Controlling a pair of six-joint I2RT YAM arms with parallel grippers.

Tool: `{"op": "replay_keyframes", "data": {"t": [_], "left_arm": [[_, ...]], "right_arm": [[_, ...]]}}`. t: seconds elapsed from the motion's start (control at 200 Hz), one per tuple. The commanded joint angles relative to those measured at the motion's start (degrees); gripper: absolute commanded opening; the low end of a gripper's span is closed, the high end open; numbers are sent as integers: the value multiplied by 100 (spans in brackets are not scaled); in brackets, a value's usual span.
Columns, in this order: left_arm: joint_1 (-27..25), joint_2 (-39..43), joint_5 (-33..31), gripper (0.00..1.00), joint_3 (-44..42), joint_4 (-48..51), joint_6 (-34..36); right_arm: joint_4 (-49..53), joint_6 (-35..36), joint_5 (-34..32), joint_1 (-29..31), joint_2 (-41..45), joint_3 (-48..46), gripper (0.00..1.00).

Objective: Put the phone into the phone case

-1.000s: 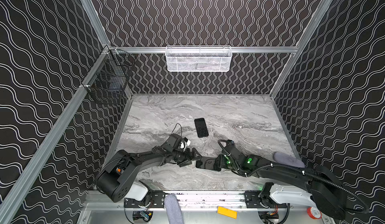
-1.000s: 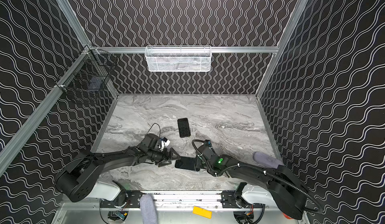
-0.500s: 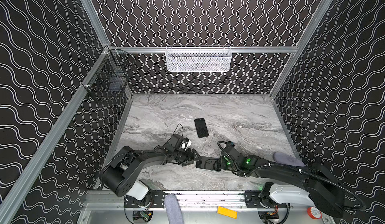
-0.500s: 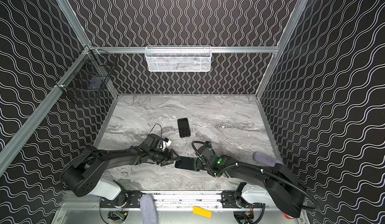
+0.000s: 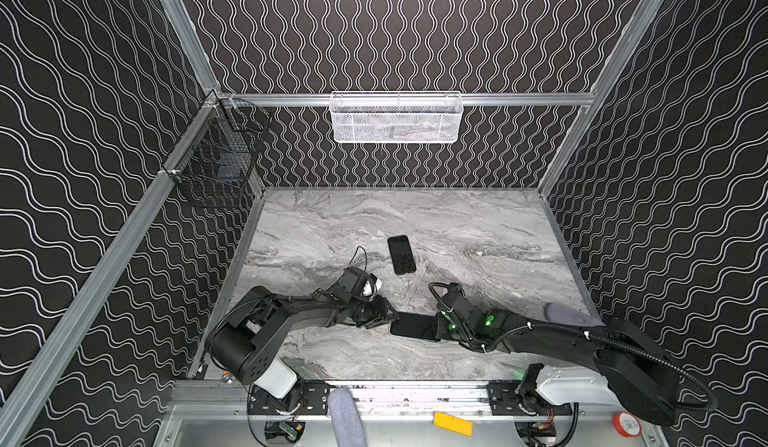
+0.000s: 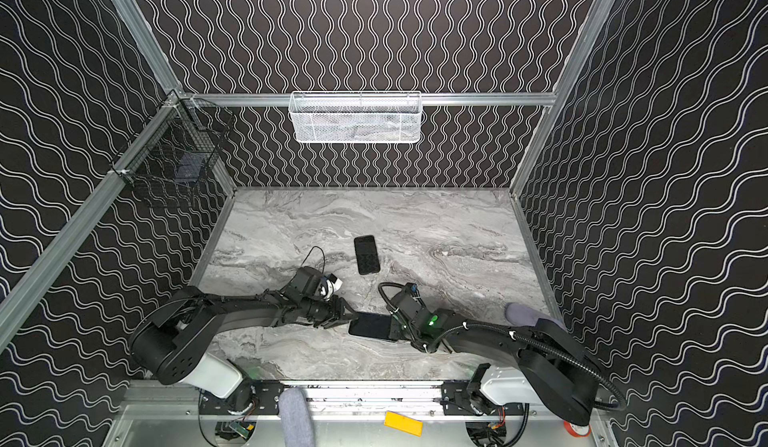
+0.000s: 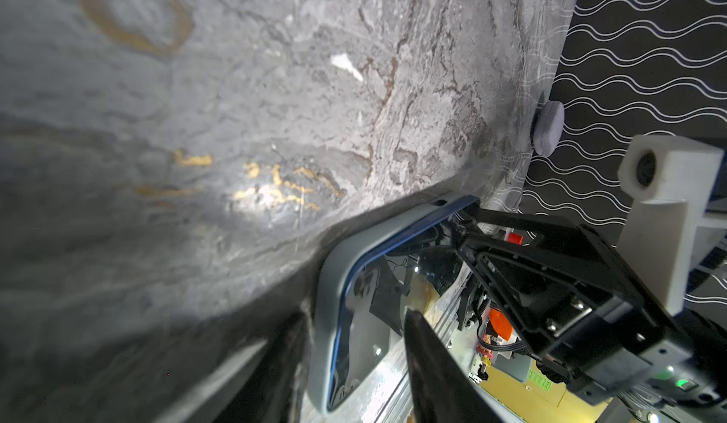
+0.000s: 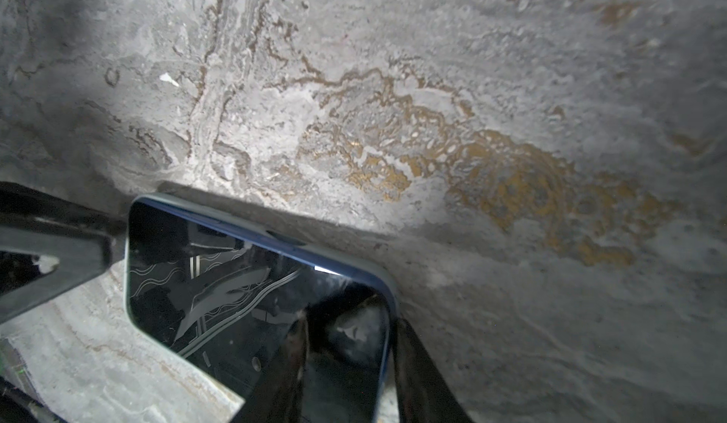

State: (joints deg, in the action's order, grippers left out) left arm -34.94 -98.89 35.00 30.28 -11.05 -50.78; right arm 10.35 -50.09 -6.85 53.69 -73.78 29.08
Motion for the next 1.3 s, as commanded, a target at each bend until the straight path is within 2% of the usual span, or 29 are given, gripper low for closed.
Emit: {"op": "replay_keyframes", "data": {"t": [0.0, 0.215, 0.37, 0.586, 0.751, 0.946, 1.001, 1.121, 1.296], "left_arm": [[-3, -192, -570, 44, -64, 214, -20], [-2, -293, -732, 39, -74, 250, -36], [0, -249, -898, 28, -97, 389, -19], [-1, -231, -907, 20, -137, 268, -94], [-4, -97, -1011, 7, -173, 320, -114], [-3, 71, -1153, 6, -141, 556, -42], [-2, 96, -1201, 10, -120, 643, -19], [-3, 166, -1281, 38, -77, 761, 17], [-4, 266, -1270, 66, -66, 671, 44]], "right_arm": [[-68, 25, -35, 29, -53, 58, 37], [-57, 34, -44, 46, -67, 80, 37], [-68, 26, -45, 49, -40, 71, 37], [-115, 25, -26, 53, -66, 44, 37], [-146, 17, -31, 54, -61, 20, 37], [-223, 12, 7, 63, -102, -2, 37], [-218, 16, -12, 56, -90, 1, 37], [-186, 7, -49, 66, -40, -16, 37], [-169, -19, -84, 78, 8, -60, 37]]}}
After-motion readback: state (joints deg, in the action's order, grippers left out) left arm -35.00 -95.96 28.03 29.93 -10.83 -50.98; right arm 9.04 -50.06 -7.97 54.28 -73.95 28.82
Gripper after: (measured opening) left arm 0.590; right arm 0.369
